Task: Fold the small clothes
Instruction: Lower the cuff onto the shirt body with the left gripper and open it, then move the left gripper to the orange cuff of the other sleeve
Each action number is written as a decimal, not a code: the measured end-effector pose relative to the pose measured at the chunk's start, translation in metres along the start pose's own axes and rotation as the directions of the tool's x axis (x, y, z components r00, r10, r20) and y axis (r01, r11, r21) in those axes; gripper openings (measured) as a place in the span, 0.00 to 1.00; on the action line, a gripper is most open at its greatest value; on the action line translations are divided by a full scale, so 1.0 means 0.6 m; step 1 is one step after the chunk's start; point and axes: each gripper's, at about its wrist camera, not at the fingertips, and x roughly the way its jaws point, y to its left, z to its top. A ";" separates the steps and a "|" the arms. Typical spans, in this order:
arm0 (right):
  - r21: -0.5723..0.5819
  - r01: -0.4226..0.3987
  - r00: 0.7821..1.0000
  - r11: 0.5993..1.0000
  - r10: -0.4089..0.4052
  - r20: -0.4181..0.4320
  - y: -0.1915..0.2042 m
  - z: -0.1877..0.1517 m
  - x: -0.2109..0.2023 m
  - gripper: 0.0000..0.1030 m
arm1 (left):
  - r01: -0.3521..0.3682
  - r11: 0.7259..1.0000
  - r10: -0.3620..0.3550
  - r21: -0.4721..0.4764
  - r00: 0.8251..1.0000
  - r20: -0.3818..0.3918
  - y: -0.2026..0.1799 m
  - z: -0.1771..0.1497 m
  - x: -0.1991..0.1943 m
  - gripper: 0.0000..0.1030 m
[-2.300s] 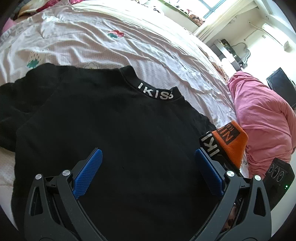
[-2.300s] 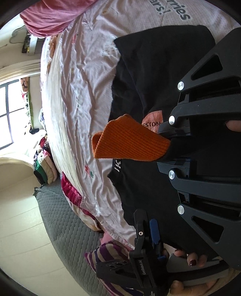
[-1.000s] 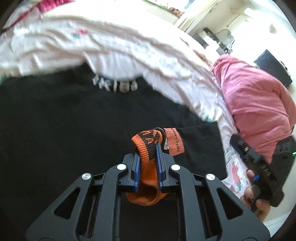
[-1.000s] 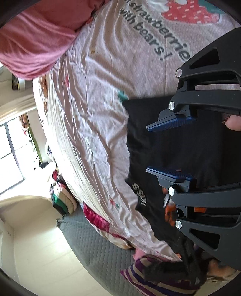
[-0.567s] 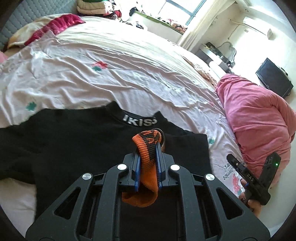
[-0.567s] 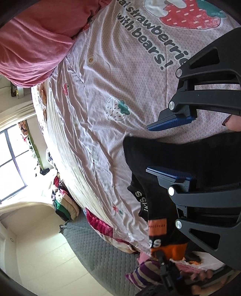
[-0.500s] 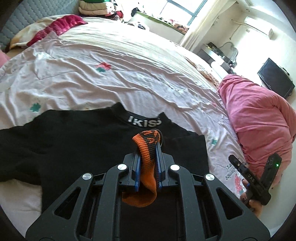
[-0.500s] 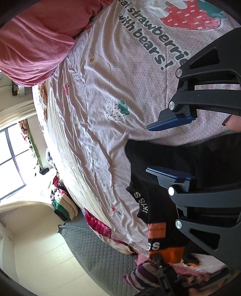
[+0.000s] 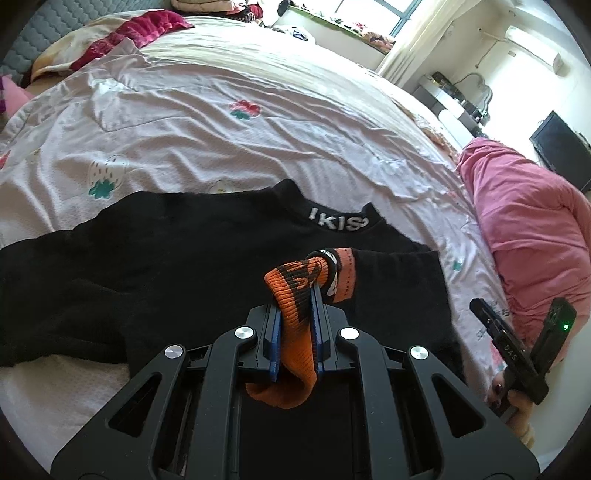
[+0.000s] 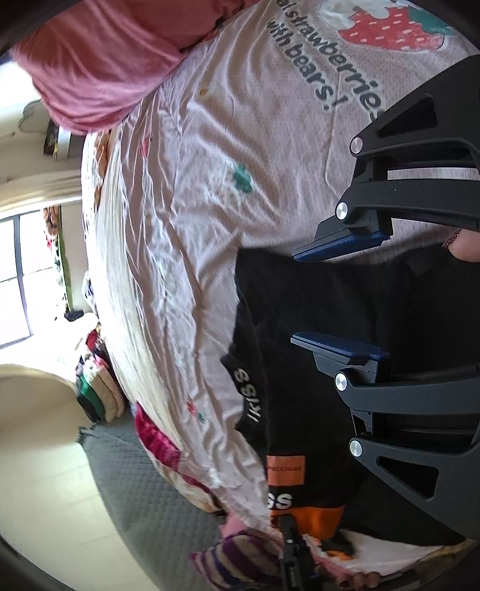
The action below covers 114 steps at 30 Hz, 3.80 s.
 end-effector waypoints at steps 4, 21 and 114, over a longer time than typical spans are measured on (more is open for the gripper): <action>-0.045 -0.002 1.000 0.999 0.000 -0.030 0.021 -0.006 0.016 0.37 | -0.026 1.000 0.026 0.003 1.000 -0.004 0.019 -0.004 0.011 0.10; -0.156 -0.014 0.978 0.988 -0.019 -0.208 0.062 -0.055 0.060 0.37 | -0.115 0.987 0.118 0.113 0.993 -0.025 0.011 -0.041 0.068 0.12; -0.379 -0.355 0.934 0.855 0.312 -0.172 0.544 -0.037 0.028 0.94 | -0.233 0.808 0.347 -0.541 0.931 0.116 0.434 -0.150 -0.264 0.91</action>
